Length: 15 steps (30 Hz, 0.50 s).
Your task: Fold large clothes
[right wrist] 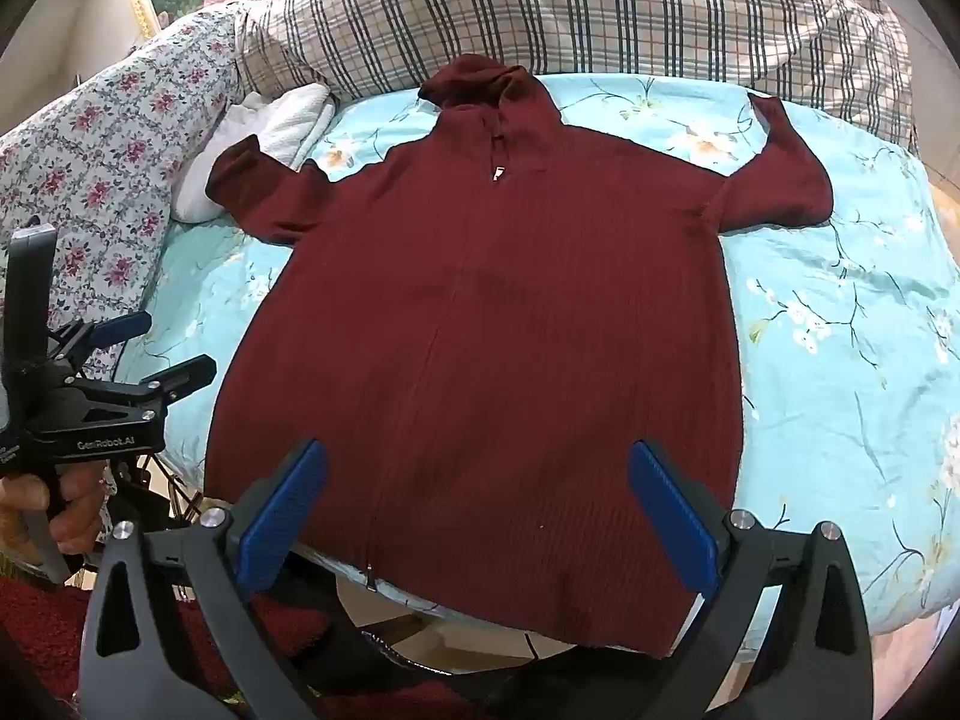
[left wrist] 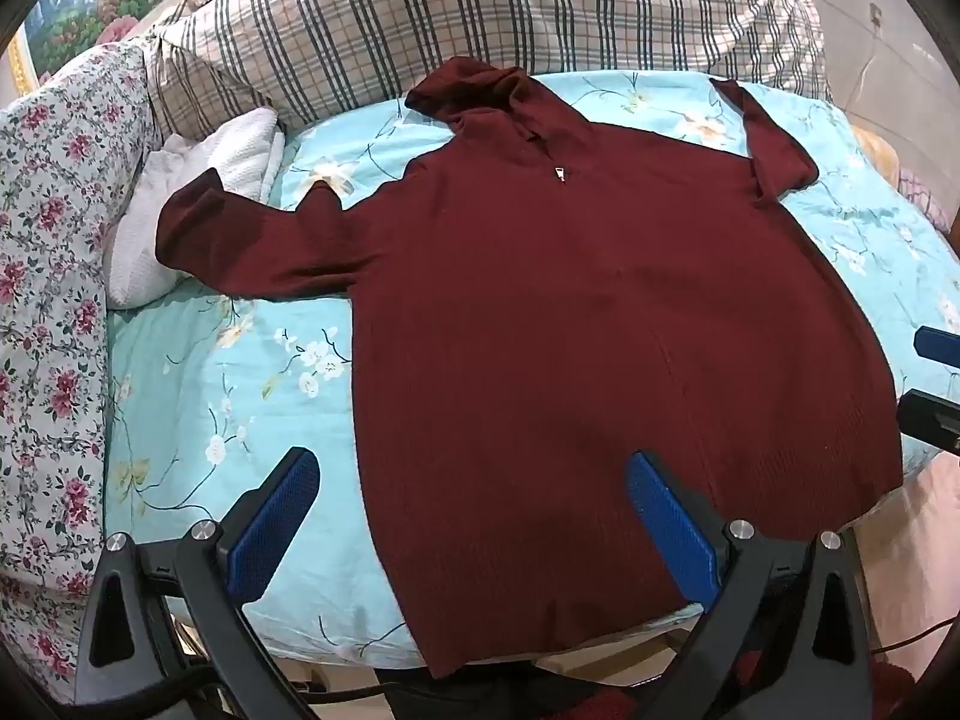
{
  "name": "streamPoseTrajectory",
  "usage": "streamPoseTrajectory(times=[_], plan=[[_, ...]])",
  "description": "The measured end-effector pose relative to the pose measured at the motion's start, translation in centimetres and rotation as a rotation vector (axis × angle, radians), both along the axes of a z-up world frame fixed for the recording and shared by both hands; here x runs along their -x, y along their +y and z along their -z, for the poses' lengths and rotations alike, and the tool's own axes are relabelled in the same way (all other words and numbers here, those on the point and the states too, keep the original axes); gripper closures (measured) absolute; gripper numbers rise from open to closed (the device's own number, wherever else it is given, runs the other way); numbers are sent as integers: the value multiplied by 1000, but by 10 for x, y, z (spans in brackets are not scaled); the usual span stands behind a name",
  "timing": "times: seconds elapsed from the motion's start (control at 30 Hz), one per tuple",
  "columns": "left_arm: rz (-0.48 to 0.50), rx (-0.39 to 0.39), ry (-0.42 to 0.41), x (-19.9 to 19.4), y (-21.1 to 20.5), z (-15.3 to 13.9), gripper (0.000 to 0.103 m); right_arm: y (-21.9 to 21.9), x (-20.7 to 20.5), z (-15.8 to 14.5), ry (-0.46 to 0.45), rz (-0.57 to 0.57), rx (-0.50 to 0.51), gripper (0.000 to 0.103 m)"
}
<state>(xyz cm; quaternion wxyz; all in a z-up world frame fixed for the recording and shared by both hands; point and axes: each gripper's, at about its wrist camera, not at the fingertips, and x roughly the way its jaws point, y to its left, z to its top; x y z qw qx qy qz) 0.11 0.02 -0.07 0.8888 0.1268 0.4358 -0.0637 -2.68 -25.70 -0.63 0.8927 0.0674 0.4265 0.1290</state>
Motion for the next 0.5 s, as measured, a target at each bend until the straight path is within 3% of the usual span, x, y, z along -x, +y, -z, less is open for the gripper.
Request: streamPoseTrajectory(times=[0.5], plan=[[14, 3, -3, -1, -2, 0, 0, -3, -1, 1, -1, -5, -6, 3]])
